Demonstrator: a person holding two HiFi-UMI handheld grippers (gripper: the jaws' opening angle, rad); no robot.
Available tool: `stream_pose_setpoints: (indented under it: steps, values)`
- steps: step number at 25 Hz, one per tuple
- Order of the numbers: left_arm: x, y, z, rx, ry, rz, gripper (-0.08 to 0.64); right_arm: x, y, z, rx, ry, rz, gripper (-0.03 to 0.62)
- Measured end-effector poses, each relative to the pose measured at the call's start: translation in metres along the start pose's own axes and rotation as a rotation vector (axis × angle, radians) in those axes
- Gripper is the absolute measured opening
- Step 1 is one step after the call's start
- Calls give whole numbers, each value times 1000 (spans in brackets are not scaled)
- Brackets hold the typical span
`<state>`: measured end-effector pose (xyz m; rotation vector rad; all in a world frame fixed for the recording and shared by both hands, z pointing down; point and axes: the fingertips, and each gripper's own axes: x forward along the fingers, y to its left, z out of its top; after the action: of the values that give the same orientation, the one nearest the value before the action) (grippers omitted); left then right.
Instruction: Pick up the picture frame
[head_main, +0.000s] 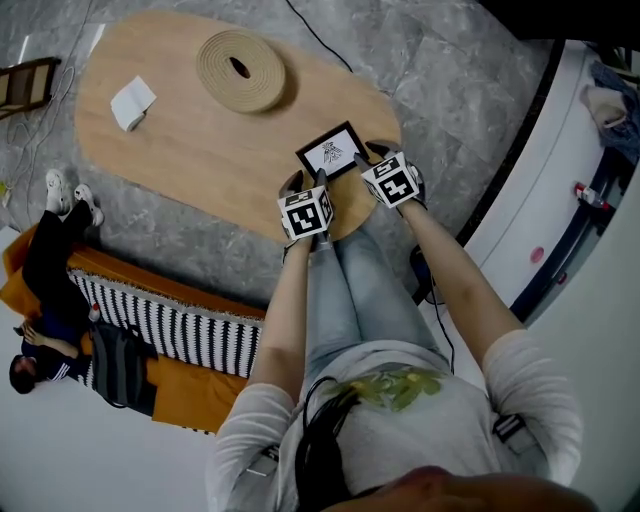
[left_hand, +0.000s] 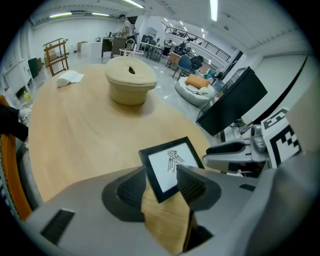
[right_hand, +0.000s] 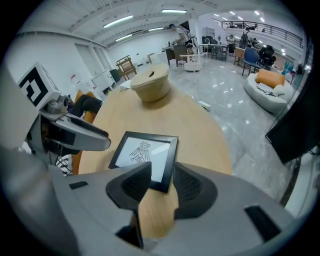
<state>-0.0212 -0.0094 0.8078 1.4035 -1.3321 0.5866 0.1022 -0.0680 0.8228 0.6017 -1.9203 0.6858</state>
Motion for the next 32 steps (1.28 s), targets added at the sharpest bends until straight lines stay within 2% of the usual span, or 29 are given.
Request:
stream_pose_setpoints:
  steps: [13,16,21,23,28,32]
  values:
    - [28,15,-16,43,68,19,178,27,-5,-17,17,59,0,141]
    - [32,20,-21,82,86,37,137,30,-7,-22,17,49,-8,124]
    - [34,16,-19,143,79,9,111,30,-6,-21,41,15,-32,104]
    - [34,16,-19,121,83,11,110,30,-7,-21,46,13,-38,103]
    - [35,17,-23,-26,86,-23,97,30,-6,-20,49,25,-41,100]
    - [34,17,-24,16,97,-18,94,30,-5,-19,51,35,-38,86]
